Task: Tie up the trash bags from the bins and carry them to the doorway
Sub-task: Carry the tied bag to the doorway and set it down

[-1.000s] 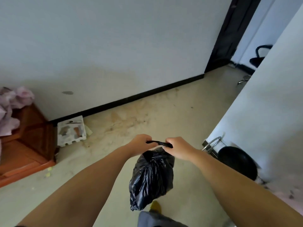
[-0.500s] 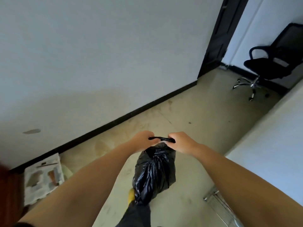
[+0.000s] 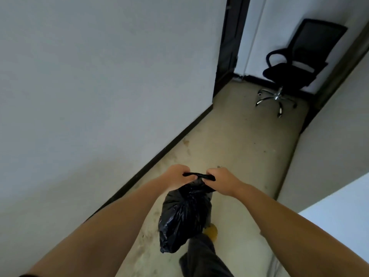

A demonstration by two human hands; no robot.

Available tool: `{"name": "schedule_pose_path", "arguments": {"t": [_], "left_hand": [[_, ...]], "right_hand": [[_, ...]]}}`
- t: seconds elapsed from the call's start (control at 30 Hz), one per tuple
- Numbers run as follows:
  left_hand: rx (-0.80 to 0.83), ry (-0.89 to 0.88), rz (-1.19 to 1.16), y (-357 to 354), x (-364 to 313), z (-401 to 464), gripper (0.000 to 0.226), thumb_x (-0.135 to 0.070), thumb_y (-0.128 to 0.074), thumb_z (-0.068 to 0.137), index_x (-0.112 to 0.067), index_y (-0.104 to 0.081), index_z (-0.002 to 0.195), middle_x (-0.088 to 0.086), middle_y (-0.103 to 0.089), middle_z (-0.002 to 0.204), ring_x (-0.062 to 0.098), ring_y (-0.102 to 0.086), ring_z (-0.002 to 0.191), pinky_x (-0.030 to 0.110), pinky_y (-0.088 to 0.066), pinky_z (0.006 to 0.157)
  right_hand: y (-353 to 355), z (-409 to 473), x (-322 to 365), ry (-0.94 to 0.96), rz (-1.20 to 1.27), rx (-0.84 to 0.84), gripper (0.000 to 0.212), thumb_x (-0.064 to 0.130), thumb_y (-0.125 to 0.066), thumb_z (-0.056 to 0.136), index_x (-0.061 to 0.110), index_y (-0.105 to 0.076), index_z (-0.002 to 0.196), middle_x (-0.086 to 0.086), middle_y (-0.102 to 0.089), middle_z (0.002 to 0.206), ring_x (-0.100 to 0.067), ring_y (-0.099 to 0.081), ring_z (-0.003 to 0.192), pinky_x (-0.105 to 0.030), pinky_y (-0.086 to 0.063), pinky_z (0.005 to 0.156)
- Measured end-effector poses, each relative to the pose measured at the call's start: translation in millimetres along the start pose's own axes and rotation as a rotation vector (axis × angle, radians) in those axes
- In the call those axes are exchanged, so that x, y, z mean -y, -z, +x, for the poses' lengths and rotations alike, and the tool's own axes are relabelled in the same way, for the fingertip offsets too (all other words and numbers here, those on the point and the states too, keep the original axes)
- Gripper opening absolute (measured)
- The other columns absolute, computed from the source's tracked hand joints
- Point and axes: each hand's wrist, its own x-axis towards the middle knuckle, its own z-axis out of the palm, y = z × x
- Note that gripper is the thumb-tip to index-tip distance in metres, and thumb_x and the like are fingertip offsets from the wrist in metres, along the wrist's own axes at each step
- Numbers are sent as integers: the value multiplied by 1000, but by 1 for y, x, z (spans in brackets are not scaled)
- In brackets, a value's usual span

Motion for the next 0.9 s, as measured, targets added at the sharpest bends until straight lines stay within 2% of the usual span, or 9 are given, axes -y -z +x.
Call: {"name": "schedule_pose_path", "arguments": {"t": [0.27, 0.4, 0.47, 0.53, 0.63, 0.8, 0.9], "left_hand": [[-30, 4, -83, 71, -22, 181, 38, -38, -52, 93, -17, -43, 62, -4, -39, 59, 9, -36, 52, 24, -23, 50], [-20, -31, -165, 102, -49, 261, 31, -34, -53, 93, -11, -50, 72, -3, -40, 61, 9, -37, 54, 24, -25, 52], [-12, -55, -126, 115, -58, 302, 31, -34, -53, 92, -10, -50, 73, -3, -40, 61, 9, -37, 54, 24, -25, 52], [-3, -70, -119, 127, -66, 346, 31, -34, -54, 92, -9, -50, 73, -3, -41, 60, 12, -39, 57, 24, -26, 52], [18, -115, -110, 143, -79, 411, 32, -34, -53, 92, -8, -50, 73, -2, -42, 62, 17, -42, 64, 25, -27, 53], [32, -181, -85, 181, -90, 529, 33, -36, -53, 93, -9, -52, 75, -1, -43, 63, 14, -41, 60, 25, -27, 53], [56, -190, -81, 205, -93, 599, 35, -39, -54, 92, -9, -52, 74, -2, -41, 59, 10, -39, 54, 24, -27, 52]], "right_hand": [[108, 145, -74, -23, -1, -14, 32, 25, -54, 91, 22, -42, 62, 5, -45, 61, -20, -49, 64, -30, -34, 56], [166, 200, -117, -48, -16, -38, 28, 26, -54, 91, 20, -45, 66, 5, -46, 61, -20, -50, 65, -27, -34, 53], [188, 223, -136, -57, -10, -43, 23, 28, -53, 92, 17, -53, 72, 3, -51, 65, -20, -52, 67, -28, -37, 55], [210, 247, -156, -63, 5, -52, 21, 28, -53, 92, 11, -63, 86, -3, -60, 76, -21, -56, 71, -34, -44, 63], [244, 288, -191, -81, 9, -83, 23, 28, -53, 93, 9, -66, 95, -9, -66, 86, -22, -59, 75, -34, -46, 69], [303, 377, -244, -131, -11, -122, 20, 26, -54, 92, 13, -57, 77, -3, -55, 71, -18, -51, 66, -26, -35, 55], [336, 428, -270, -150, 9, -136, 20, 25, -55, 91, 11, -58, 78, -5, -56, 72, -19, -52, 67, -29, -37, 59]]}}
